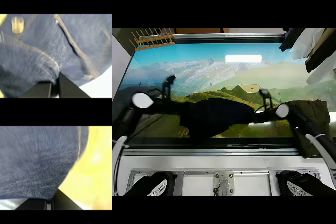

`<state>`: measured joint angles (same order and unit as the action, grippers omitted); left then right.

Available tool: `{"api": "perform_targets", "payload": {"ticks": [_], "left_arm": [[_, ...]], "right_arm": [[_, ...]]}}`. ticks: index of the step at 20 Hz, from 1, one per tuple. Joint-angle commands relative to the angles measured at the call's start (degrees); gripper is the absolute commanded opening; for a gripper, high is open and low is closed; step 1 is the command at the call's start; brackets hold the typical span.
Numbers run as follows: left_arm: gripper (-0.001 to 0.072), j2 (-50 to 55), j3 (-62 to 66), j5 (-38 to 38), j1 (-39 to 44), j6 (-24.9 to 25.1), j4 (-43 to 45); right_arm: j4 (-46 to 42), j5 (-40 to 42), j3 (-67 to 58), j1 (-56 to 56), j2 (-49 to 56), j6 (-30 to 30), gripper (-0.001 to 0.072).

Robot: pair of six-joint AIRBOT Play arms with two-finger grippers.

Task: Fold the clothes and pants, and hang the long-sleeved shirts on hangers.

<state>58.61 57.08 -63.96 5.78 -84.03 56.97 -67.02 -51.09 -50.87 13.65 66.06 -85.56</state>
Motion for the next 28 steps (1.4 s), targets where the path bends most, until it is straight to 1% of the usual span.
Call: {"api": "perform_targets", "payload": {"ticks": [1, 3, 6, 9, 11, 13, 16, 17, 19, 21, 23, 24, 26, 27, 28], "left_arm": [[0.0022, -10.54, 10.86, -2.75, -1.57, -4.5, -0.07], [0.0022, -17.38, 16.24, -2.84, -1.51, -8.02, -0.11], [0.0022, -27.04, 20.52, -2.95, -1.53, -12.31, 0.02], [0.0023, -34.47, 21.0, -3.15, -1.53, -18.64, -0.02], [0.0022, -37.46, 21.0, -3.61, -1.55, -22.62, 0.0], [0.0023, -38.47, 20.98, -6.49, -1.6, -26.05, 0.02], [0.0022, -35.82, 20.24, -15.96, -1.6, -28.81, 0.0], [0.0023, -34.62, 18.64, -17.46, -1.6, -28.92, 0.04], [0.0022, -32.04, 12.74, -16.41, -1.6, -28.89, 0.13], [0.0023, -27.93, 4.81, -11.82, -1.6, -27.78, 0.46], [0.0023, -22.25, -2.21, -2.84, -1.55, -23.28, 0.5], [0.0022, -18.12, -4.98, 3.65, -1.57, -21.27, 0.26], [0.0023, -9.07, -7.19, 16.76, -1.6, -17.77, 0.04], [0.0038, -3.69, -5.9, 21.73, -1.62, -15.85, -0.02], [0.0306, 1.4, -3.15, 24.55, -2.01, -15.17, 0.0]], "right_arm": [[-8.02, -8.46, -16.46, -4.26, -7.78, -0.5, 0.0013], [-7.98, -9.94, -26.18, -5.38, -13.0, -0.52, 0.0013], [-7.85, -9.88, -34.86, -5.35, -20.24, -0.55, 0.0013], [-7.87, -9.88, -36.89, -5.35, -27.15, -0.85, 0.0013], [-7.87, -9.9, -36.89, -5.35, -30.05, -1.66, 0.0013], [-8.04, -9.86, -36.89, -5.35, -31.54, -2.64, 0.0013], [-7.96, -9.84, -36.89, -5.38, -30.49, -3.91, 0.0012], [-7.91, -9.84, -36.89, -5.35, -29.03, -4.72, 0.0012], [-6.54, -9.81, -36.89, -5.33, -24.5, -5.01, 0.0012], [-4.11, -9.49, -36.89, -5.33, -17.53, -5.09, 0.0012], [-3.52, -6.97, -36.89, -4.87, -8.61, -4.07, 0.0012], [-3.5, -4.0, -36.89, -4.74, -4.02, -3.13, 0.0013], [-3.45, 5.35, -37.2, -4.63, 5.27, -2.73, 0.0014], [-3.5, 9.4, -38.38, -4.74, 9.64, -2.73, 0.0049], [-3.45, 11.04, -40.46, -4.79, 13.31, -2.73, 0.0262]]}}
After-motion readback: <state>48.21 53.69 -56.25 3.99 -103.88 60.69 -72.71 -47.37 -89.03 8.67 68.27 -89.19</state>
